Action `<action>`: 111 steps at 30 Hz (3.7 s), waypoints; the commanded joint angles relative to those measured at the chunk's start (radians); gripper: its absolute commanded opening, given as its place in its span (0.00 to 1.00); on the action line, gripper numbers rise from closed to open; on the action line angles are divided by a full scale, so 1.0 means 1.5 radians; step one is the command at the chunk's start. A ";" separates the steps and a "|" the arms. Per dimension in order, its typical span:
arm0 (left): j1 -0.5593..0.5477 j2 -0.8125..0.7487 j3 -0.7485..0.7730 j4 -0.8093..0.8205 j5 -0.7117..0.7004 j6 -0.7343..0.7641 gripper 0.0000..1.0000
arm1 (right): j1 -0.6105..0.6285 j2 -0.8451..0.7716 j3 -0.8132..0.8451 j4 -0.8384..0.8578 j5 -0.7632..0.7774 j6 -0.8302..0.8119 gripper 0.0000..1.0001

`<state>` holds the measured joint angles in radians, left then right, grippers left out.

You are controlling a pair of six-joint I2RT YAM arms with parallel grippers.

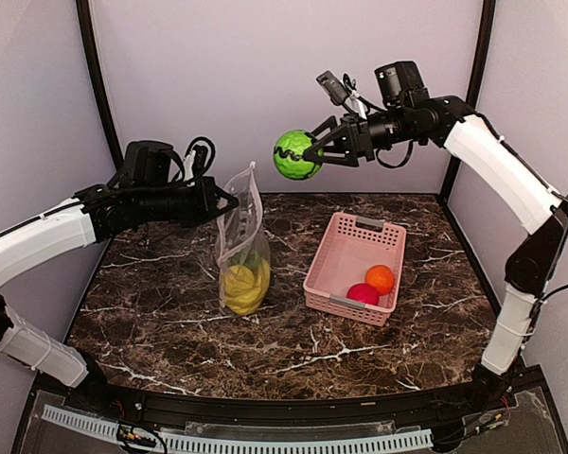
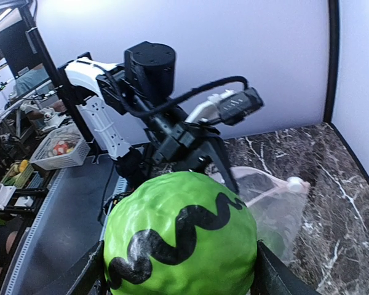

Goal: Place the food in the zip-top bag and seal the zipper
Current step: Pick up the fake fruit from the bin, then place the fake fruit in the zipper food storage bag, then adjust the zipper food storage bag at the center of the board.

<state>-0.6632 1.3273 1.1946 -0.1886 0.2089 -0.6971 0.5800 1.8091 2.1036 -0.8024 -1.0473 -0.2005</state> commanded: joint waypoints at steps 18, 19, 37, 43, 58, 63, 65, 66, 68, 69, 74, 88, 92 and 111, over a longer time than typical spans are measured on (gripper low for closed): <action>0.003 -0.004 0.018 0.023 0.026 -0.017 0.01 | 0.128 0.133 0.058 0.038 0.091 0.049 0.60; 0.003 -0.004 0.018 0.023 0.026 -0.017 0.01 | 0.128 0.136 0.056 0.037 0.097 0.052 0.60; 0.003 -0.016 0.017 0.034 -0.007 -0.027 0.01 | 0.177 0.121 0.007 -0.032 0.377 -0.019 0.62; 0.003 -0.011 0.011 0.068 -0.006 -0.045 0.01 | 0.226 0.127 0.013 -0.049 0.483 -0.061 0.65; 0.003 -0.016 -0.007 0.053 -0.013 -0.041 0.01 | 0.234 0.087 0.063 -0.030 0.503 -0.051 0.89; 0.003 -0.015 -0.011 0.061 -0.010 -0.042 0.01 | 0.229 0.050 0.010 -0.006 0.612 -0.046 0.79; 0.003 -0.014 -0.012 0.064 -0.008 -0.043 0.01 | 0.217 0.044 -0.012 0.001 0.620 -0.032 0.75; 0.003 -0.015 -0.012 0.064 -0.009 -0.043 0.01 | 0.209 0.043 -0.022 0.003 0.618 -0.024 0.73; 0.003 -0.015 -0.011 0.064 -0.008 -0.041 0.01 | 0.193 0.042 -0.042 0.007 0.610 -0.014 0.69; 0.003 -0.015 -0.011 0.063 -0.007 -0.041 0.01 | 0.187 0.042 -0.050 0.008 0.603 -0.011 0.66; 0.004 -0.018 -0.014 0.062 -0.007 -0.040 0.01 | 0.160 0.055 -0.063 0.006 0.532 0.005 0.52; 0.003 -0.020 -0.017 0.060 -0.003 -0.039 0.01 | 0.152 0.094 -0.055 -0.008 0.374 0.021 0.42; 0.004 -0.022 -0.017 0.059 -0.002 -0.039 0.01 | 0.153 0.113 -0.046 -0.011 0.370 0.028 0.41; 0.004 -0.028 -0.007 0.010 -0.059 0.013 0.01 | 0.161 0.013 -0.029 -0.020 0.355 0.014 0.00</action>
<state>-0.6548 1.3125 1.1782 -0.1303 0.1661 -0.7246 0.8101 1.9194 2.0567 -0.8631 -0.4534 -0.1570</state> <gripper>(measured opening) 0.010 0.006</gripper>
